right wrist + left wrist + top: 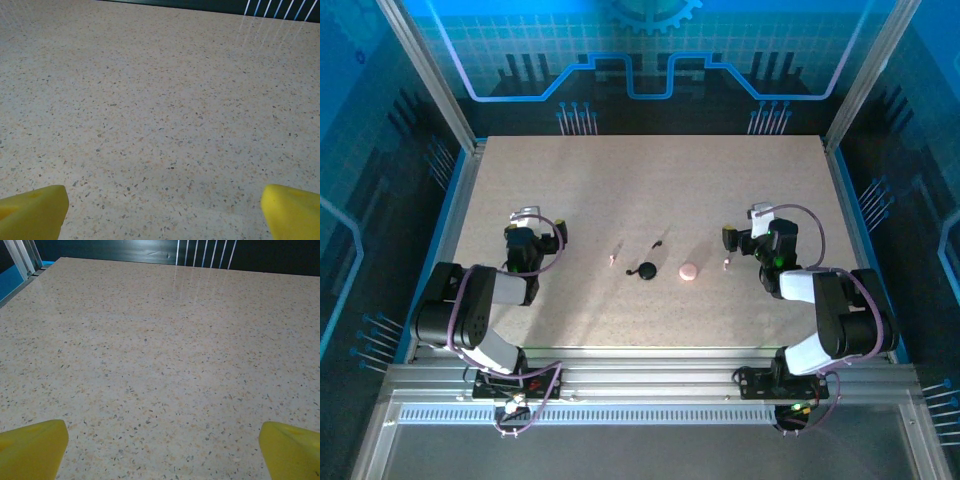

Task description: Insert the wireless bluetooth earbuds into the charging case

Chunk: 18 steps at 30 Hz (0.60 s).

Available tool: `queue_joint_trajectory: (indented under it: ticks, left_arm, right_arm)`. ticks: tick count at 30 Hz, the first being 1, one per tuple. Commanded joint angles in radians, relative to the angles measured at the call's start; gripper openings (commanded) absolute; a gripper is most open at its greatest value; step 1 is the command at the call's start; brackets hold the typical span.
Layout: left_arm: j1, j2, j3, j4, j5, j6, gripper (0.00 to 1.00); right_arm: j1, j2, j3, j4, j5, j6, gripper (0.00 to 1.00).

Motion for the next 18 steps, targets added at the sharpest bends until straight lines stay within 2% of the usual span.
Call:
queue_joint_trajectory:
  ticks: [1, 18]
  left_arm:
    - [-0.001, -0.013, 0.018, -0.005, 0.018, 0.013, 0.99]
    - [0.0, -0.013, 0.02, -0.012, 0.023, 0.01, 0.99]
  right_arm:
    - [-0.008, 0.006, 0.011, 0.023, 0.004, -0.003, 1.0]
    - [-0.009, 0.005, 0.01, 0.024, 0.003, -0.003, 1.0]
